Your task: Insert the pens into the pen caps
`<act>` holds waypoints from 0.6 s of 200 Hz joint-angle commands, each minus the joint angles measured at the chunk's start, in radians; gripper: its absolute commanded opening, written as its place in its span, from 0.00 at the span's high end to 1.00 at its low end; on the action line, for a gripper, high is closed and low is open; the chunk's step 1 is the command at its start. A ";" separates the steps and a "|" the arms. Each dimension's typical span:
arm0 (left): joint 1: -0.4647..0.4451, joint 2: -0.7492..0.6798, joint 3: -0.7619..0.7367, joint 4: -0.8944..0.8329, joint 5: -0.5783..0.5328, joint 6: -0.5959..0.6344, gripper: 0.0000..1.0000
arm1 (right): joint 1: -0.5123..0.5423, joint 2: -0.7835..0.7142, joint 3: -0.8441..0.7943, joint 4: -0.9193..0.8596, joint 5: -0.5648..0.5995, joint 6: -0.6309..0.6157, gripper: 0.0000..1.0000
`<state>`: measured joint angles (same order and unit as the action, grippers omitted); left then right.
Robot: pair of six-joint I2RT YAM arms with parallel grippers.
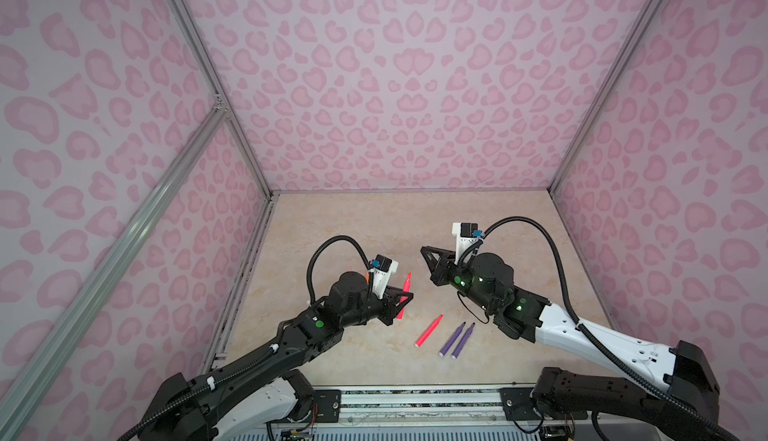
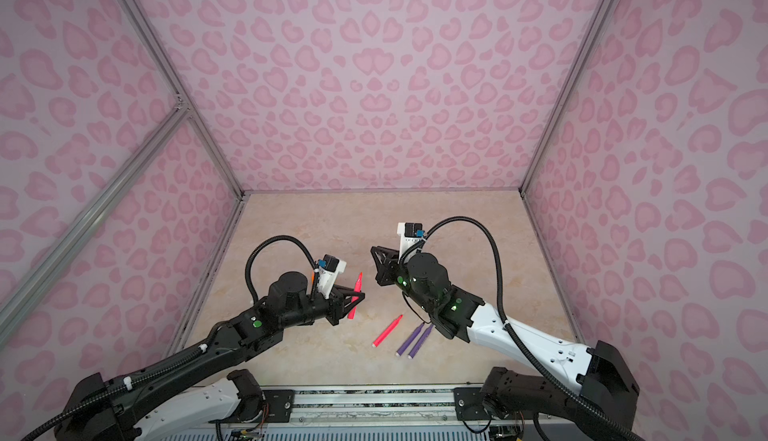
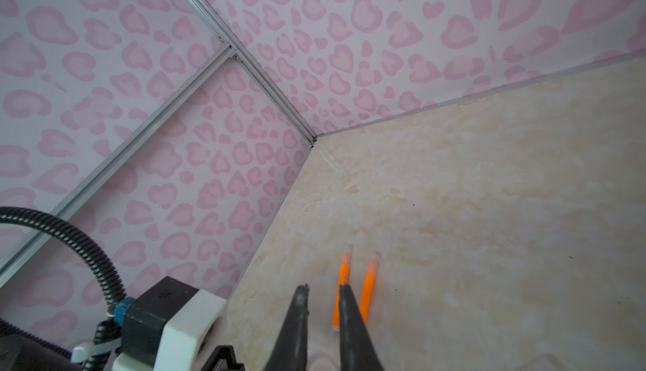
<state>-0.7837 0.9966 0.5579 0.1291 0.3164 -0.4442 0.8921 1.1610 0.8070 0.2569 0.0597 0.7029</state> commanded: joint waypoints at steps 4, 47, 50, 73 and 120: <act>0.000 0.006 0.012 0.055 0.056 0.006 0.97 | 0.000 0.042 0.020 0.049 -0.100 -0.008 1.00; 0.000 -0.003 0.008 0.050 0.032 0.010 0.97 | -0.001 0.125 0.087 0.004 -0.186 0.001 1.00; 0.000 -0.005 0.007 0.050 0.029 0.010 0.97 | -0.001 0.128 0.089 0.002 -0.187 -0.001 1.00; 0.000 -0.013 0.005 0.044 0.016 0.010 0.97 | -0.001 0.125 0.088 -0.008 -0.164 -0.009 1.00; 0.000 -0.019 0.005 0.041 0.006 0.010 0.97 | -0.021 0.071 0.067 -0.039 -0.139 -0.026 1.00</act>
<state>-0.7837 0.9848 0.5591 0.1360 0.3325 -0.4438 0.8764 1.2491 0.8875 0.2337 -0.0902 0.6937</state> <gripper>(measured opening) 0.173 0.135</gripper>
